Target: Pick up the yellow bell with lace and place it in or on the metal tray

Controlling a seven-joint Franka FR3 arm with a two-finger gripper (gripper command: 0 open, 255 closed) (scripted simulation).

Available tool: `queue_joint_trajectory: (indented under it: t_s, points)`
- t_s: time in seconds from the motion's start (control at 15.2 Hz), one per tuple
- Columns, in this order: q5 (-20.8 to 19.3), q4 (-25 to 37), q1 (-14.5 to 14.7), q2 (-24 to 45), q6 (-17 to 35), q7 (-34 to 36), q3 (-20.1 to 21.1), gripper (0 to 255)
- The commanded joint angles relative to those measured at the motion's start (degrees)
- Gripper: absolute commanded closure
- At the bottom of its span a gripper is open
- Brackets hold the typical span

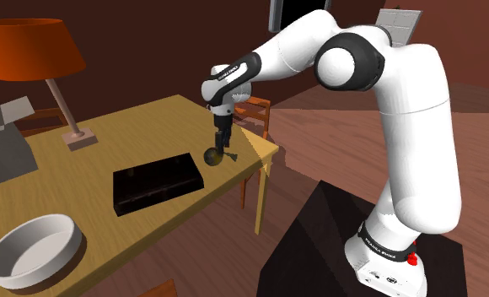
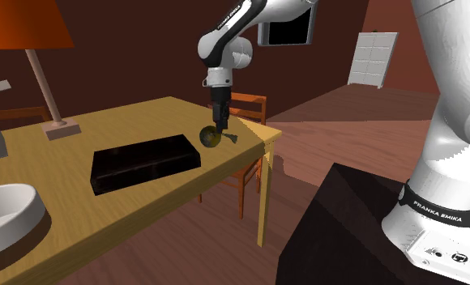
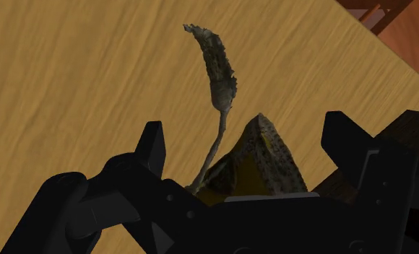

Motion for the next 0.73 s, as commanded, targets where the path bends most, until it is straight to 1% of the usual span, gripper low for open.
queue_joint_trajectory:
  t_s: [0.0, 0.59, 0.66]
  points:
    - [0.2, -0.8, 0.1, 0.5, 1.3, -0.2, 0.1, 0]
    - [0.3, -1.0, 0.1, 0.7, 1.6, -0.2, 0.2, 0]
    - [0.3, -1.0, 0.1, 0.7, 1.6, -0.2, 0.2, 255]
